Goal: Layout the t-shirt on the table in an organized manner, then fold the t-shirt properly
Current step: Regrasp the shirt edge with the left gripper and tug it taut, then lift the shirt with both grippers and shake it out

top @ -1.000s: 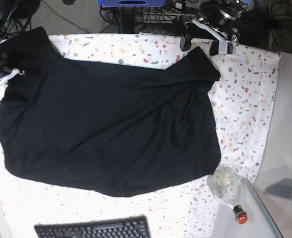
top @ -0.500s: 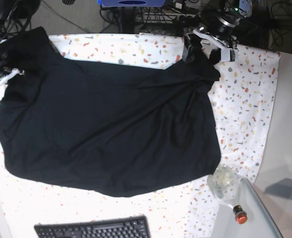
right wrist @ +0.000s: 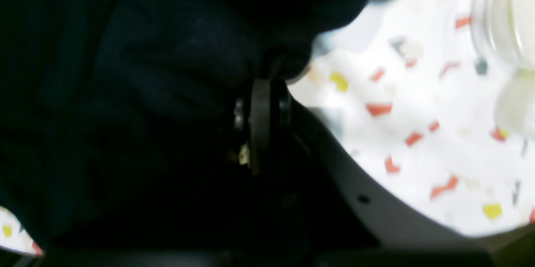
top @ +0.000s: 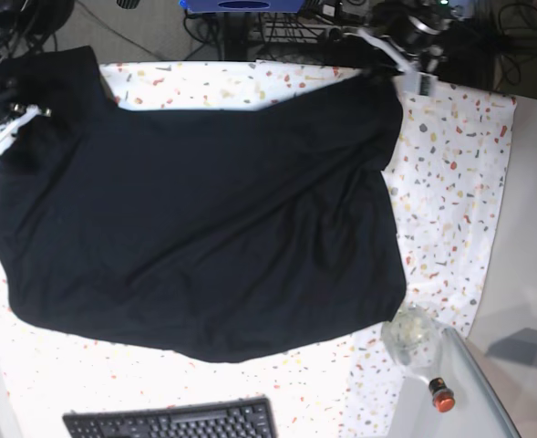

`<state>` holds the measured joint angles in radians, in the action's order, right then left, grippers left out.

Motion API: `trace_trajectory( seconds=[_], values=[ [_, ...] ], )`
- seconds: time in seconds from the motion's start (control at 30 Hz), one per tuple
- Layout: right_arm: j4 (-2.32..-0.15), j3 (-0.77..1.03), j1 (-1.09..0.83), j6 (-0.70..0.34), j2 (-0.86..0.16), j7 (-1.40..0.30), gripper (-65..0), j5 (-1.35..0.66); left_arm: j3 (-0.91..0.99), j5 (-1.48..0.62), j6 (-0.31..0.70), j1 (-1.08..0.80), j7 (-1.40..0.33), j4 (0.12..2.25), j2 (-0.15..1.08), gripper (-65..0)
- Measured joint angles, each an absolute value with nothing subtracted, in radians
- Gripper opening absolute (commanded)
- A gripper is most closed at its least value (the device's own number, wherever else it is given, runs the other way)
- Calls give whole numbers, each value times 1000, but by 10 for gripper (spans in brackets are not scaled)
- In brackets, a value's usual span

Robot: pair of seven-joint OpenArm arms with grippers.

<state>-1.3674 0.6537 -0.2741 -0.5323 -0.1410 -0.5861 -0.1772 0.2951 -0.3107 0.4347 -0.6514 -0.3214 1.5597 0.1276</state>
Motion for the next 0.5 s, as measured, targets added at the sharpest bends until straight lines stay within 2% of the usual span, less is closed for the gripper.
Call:
trace_trajectory(
  seconds=[0.17, 0.37, 0.5],
  values=[
    [-1415, 688, -280, -532, -76, -583, -650, -180, 372, -323, 446, -637, -390, 1684, 120, -650],
    [-1416, 716, -282, -532, -58, -584, -650, -180, 374, -311, 446, -636, -431, 1688, 120, -650],
    [-1419, 721, -278, -532, -46, -645, -650, -180, 374, -312, 445, -621, -424, 1662, 119, -650]
  ],
)
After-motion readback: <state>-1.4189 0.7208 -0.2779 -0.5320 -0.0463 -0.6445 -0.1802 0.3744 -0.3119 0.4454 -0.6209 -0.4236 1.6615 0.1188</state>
